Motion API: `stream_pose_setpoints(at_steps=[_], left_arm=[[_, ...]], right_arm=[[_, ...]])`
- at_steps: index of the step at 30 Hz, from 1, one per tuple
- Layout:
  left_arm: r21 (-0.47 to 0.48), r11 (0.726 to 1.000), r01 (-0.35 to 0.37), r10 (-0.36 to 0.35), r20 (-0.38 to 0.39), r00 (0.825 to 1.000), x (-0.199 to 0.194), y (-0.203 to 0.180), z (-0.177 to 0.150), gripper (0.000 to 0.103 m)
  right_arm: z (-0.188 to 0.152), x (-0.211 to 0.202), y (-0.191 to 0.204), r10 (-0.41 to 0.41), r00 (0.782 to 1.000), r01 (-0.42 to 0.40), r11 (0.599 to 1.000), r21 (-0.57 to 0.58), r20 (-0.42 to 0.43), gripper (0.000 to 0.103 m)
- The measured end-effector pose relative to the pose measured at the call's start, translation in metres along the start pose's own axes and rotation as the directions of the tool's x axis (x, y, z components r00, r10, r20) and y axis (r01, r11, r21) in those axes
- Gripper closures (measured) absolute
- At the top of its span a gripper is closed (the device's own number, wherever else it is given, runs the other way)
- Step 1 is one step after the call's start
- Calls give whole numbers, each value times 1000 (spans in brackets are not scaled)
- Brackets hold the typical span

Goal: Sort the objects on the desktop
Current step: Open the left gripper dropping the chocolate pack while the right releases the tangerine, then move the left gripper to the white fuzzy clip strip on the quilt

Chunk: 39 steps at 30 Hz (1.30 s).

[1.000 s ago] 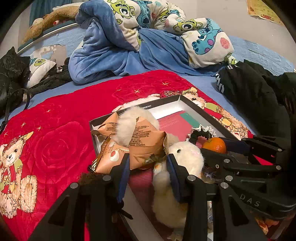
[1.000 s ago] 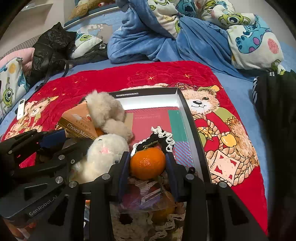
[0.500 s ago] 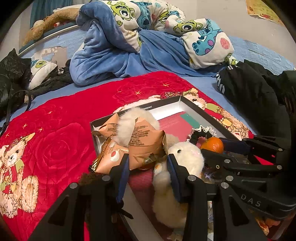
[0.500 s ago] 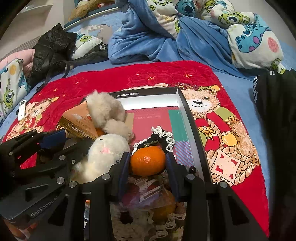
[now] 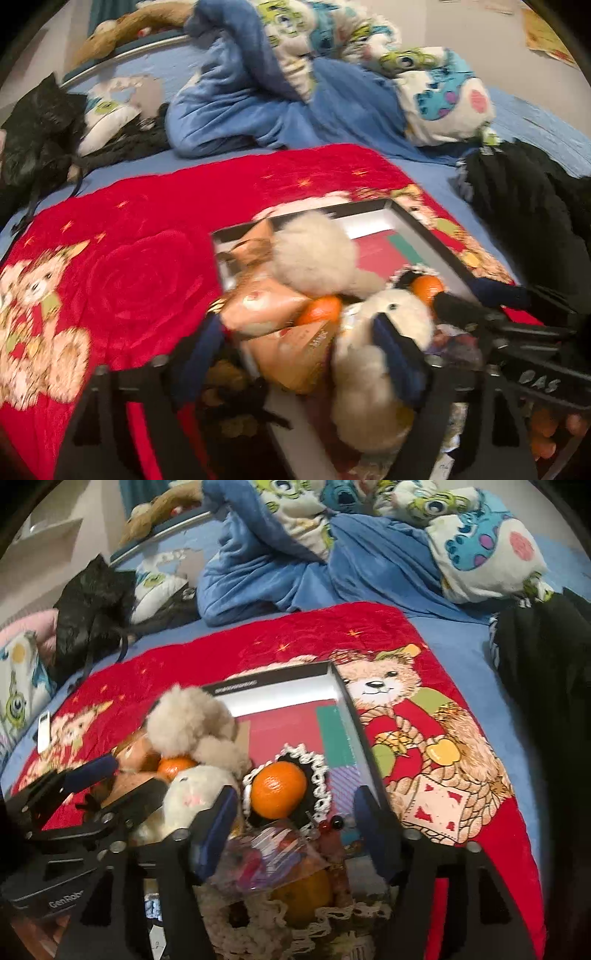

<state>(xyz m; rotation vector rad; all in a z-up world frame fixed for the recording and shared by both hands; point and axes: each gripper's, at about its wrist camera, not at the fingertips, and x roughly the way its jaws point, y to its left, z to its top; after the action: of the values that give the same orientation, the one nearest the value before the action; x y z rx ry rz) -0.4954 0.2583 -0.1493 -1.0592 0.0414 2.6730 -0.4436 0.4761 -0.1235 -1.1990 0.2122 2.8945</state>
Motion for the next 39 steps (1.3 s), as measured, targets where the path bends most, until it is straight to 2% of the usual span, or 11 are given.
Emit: stream_pose_setpoints(at_steps=[2,5,6,7,9,12,18,24,31,35,39], left_arm=[[-28,1000,4,-4,20,1000,-3,7,1,0],[-58,997,52,-51,25,998,-7,15,3,0],[-60,996,63,-62,25,998,-8,16,4,0],[-58,997,55,-54,29,998,-9,16,5,0],[-41,999,10,-8,47,999,-10,13,4,0],[3,999,-37,36,50,998,-7,7,2,0],[-12,1000,-19,20,57,998,-12,22,6,0],[-58,997,-55,60,74,996,-20,45,11,0],[-56,994,-98,103,94,990,-36,61,12,0],[-61,987,-149,154,99,983,-53,74,9,0],[-87,981,-171,180,106,978,-83,96,0,0]], right_arm=[[2,-2,-6,8,1000,-8,999,35,10,25],[4,-6,-11,50,998,-53,996,70,34,12],[4,-8,-12,26,999,-29,997,77,42,1],[4,-9,-14,5,999,-10,996,91,46,0],[5,-11,-16,59,996,-65,993,103,61,0],[4,-12,-10,44,997,-49,996,74,65,0],[2,-16,-6,47,995,-51,997,54,85,0],[1,-20,-14,54,993,-65,993,96,109,0],[0,-25,-10,54,989,-64,995,70,136,0],[-4,-35,-11,49,980,-64,995,73,193,0],[-13,-57,-14,69,954,-96,992,79,292,0]])
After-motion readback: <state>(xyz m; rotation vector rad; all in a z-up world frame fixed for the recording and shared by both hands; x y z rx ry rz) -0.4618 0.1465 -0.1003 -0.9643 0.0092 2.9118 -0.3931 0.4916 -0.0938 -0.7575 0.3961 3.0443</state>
